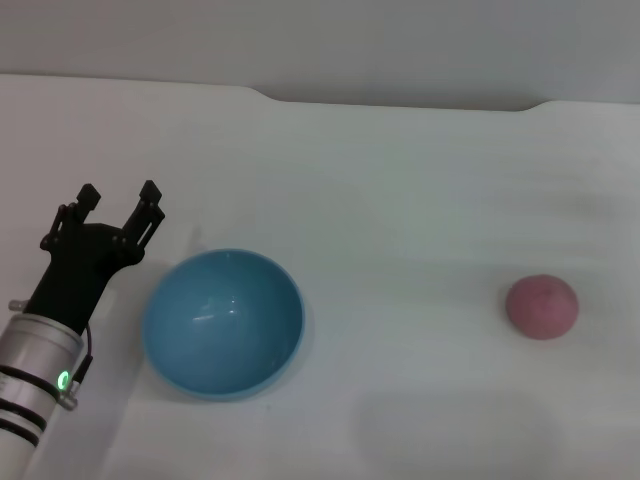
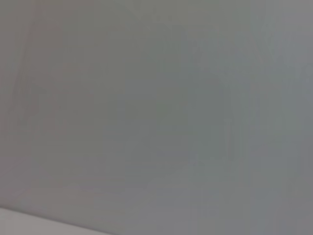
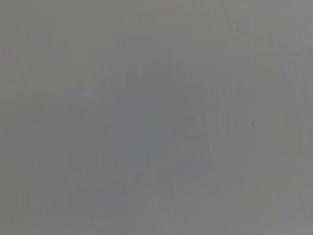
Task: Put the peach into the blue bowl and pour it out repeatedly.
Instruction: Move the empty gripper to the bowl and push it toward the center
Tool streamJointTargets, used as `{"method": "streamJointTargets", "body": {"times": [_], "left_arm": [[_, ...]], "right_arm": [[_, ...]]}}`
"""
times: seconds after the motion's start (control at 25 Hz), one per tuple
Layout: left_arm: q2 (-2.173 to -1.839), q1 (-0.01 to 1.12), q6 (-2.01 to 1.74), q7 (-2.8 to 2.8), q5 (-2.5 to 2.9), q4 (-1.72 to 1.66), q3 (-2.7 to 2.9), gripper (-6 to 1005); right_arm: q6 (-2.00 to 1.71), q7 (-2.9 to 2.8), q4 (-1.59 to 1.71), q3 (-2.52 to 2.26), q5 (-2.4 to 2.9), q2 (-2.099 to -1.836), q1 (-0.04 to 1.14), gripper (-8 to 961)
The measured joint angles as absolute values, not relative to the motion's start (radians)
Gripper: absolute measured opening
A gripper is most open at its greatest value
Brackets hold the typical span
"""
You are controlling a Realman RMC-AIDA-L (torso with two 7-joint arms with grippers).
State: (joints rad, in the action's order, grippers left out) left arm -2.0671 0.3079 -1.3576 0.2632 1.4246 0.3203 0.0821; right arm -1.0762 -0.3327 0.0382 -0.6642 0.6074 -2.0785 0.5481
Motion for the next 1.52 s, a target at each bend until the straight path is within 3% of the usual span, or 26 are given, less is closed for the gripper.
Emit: {"method": "streamJointTargets", "body": {"times": [0.48, 0.68, 1.08, 1.28, 1.52], "left_arm": [[-2.063, 0.353, -1.493, 0.255, 1.427, 0.253, 0.072, 813], [-2.052, 0.42, -1.495, 0.398, 1.43, 0.151, 0.067, 812], [-2.052, 0.571, -1.063, 1.14, 1.504, -0.335, 0.5, 812], [-2.051, 0.516, -0.819, 1.664, 1.676, -0.71, 0.993, 812], [-2.05, 0.421, -0.944, 2.227, 2.075, -1.119, 1.124, 811]], "right_arm": [[-1.075, -0.333, 0.038, -0.664, 0.607, -2.079, 0.549, 583], [-1.075, -0.333, 0.041, -0.664, 0.607, -2.079, 0.55, 578], [-1.073, -0.333, 0.045, -0.664, 0.607, -2.078, 0.554, 567], [-1.067, -0.333, 0.045, -0.664, 0.607, -2.078, 0.554, 561], [-1.067, -0.333, 0.045, -0.664, 0.607, -2.078, 0.557, 555]]}}
